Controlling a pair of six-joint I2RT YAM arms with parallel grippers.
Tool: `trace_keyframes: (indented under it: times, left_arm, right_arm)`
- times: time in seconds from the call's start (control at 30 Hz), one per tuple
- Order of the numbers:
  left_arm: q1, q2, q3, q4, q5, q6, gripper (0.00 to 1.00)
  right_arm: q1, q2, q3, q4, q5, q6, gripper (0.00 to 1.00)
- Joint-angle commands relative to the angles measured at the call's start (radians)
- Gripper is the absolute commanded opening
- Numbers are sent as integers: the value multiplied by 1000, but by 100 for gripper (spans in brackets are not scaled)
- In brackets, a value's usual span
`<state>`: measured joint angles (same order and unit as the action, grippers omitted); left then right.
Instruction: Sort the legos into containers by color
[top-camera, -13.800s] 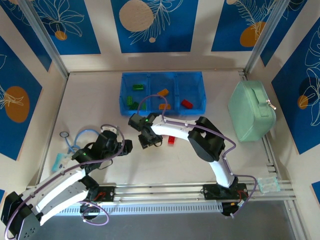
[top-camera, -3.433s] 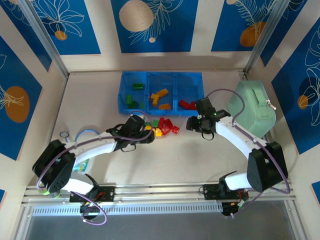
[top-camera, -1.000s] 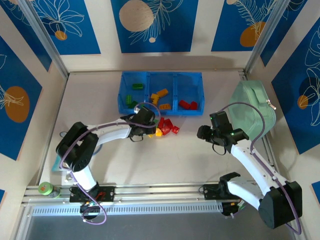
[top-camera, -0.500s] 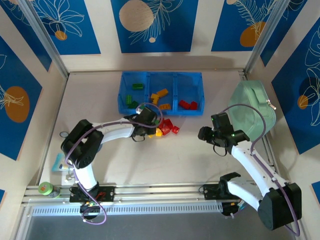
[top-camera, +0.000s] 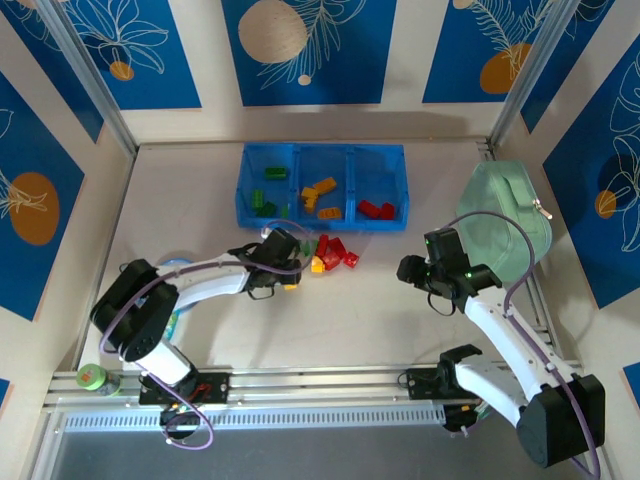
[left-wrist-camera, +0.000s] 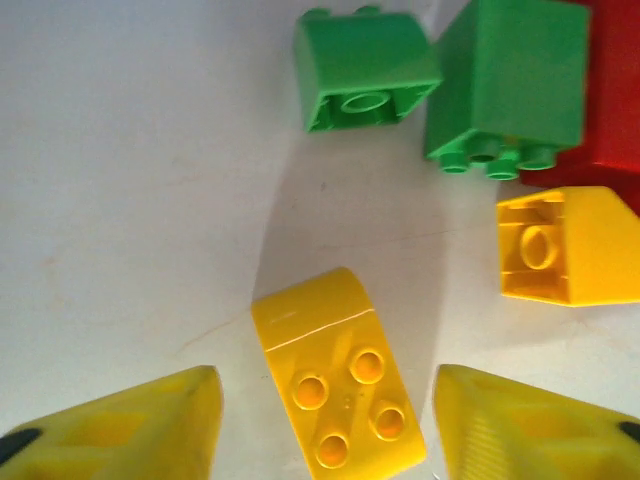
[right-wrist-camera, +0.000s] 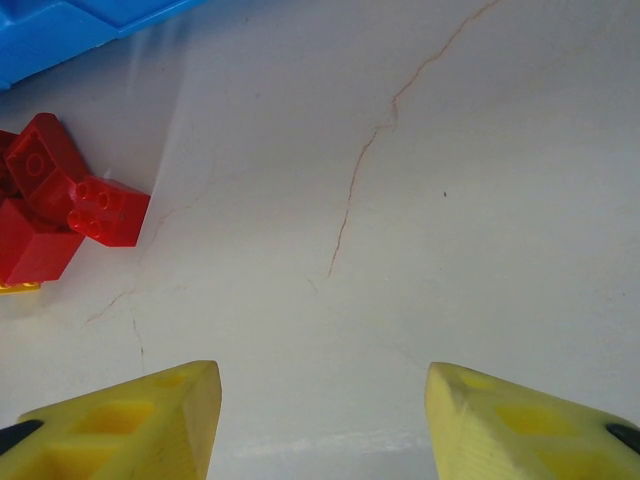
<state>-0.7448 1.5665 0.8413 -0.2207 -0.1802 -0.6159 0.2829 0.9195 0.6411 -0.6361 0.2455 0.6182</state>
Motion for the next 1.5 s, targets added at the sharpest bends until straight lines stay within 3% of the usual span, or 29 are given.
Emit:
trace_keyframes:
  times: [0.0,0.3,0.63,1.07,1.33,1.47]
  left_arm:
    - [-8,-15,33,-20,32,52,67]
    - [-44,46,67,-90,-14,-37,70]
    - [-58,97,79,-129,-58,-76,61]
    - [-60,103,107,-134,-53,-55,37]
    - [-55,-9,172,-142,-125,7,37]
    - [-18,21,275,-134,-65,54,37]
  right_arm:
    - [-4,-18,2,-7,-26,2,57]
    - [-7,-39,-7,-20,-20,3,57]
    - [-16,-43,-22,-9,-26,3,57]
    - [-34,-47,-26,-7,-33,-9,57]
    - [-62,-45,-38,3,-46,-26,57]
    - [-64,-48,-38,1,-56,-24,57]
